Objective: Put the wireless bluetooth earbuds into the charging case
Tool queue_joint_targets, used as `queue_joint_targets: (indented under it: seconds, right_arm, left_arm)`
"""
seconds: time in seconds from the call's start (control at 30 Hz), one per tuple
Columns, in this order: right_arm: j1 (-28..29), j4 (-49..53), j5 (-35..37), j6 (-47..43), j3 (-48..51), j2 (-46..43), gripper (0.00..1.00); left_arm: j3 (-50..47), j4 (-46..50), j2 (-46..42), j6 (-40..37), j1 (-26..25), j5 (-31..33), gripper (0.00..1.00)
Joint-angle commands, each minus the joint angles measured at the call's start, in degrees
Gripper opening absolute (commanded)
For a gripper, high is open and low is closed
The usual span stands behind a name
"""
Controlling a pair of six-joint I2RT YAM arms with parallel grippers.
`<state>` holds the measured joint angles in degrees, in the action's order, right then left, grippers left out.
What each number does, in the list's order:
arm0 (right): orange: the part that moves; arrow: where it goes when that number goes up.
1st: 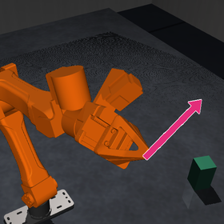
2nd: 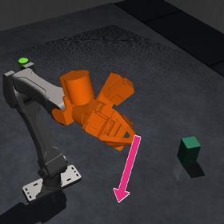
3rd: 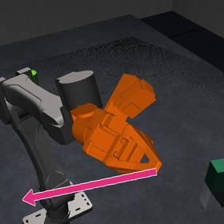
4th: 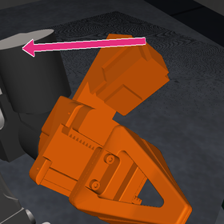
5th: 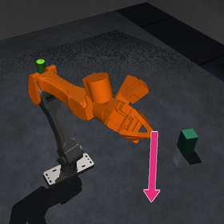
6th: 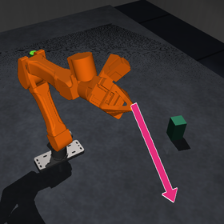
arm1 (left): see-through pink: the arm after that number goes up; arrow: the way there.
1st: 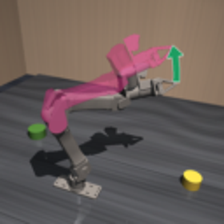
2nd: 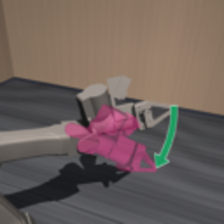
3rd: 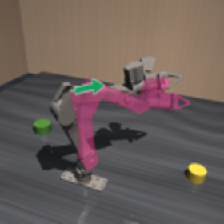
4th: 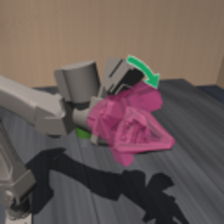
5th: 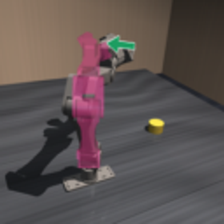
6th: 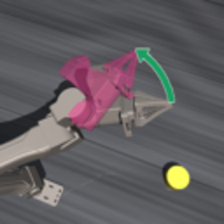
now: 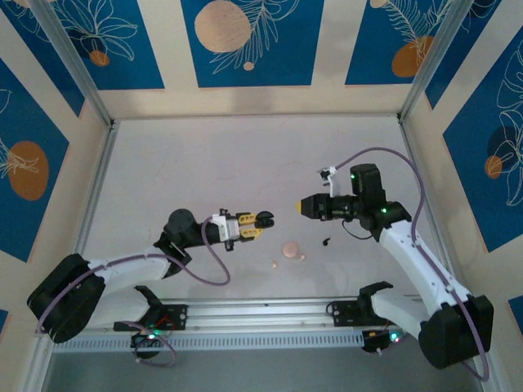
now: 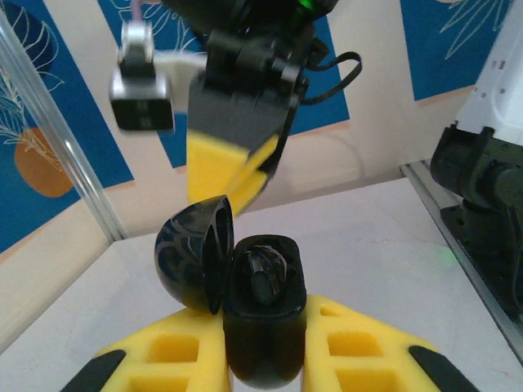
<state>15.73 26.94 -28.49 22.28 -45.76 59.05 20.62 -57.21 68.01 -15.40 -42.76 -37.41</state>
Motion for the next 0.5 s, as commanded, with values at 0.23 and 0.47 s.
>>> queue_joint_targets:
  seconds: [0.23,0.47]
  right_arm:
    - [-2.2,24.0,17.1,8.0,-3.1,13.5,0.39]
    - [-4.2,27.3,20.8,9.6,-3.2,18.7,0.42]
  left_arm:
    - [2.6,15.9,-6.3,-9.2,0.3,-2.0,0.19]
    - [3.0,17.0,-6.5,-9.9,0.3,-1.9,0.19]
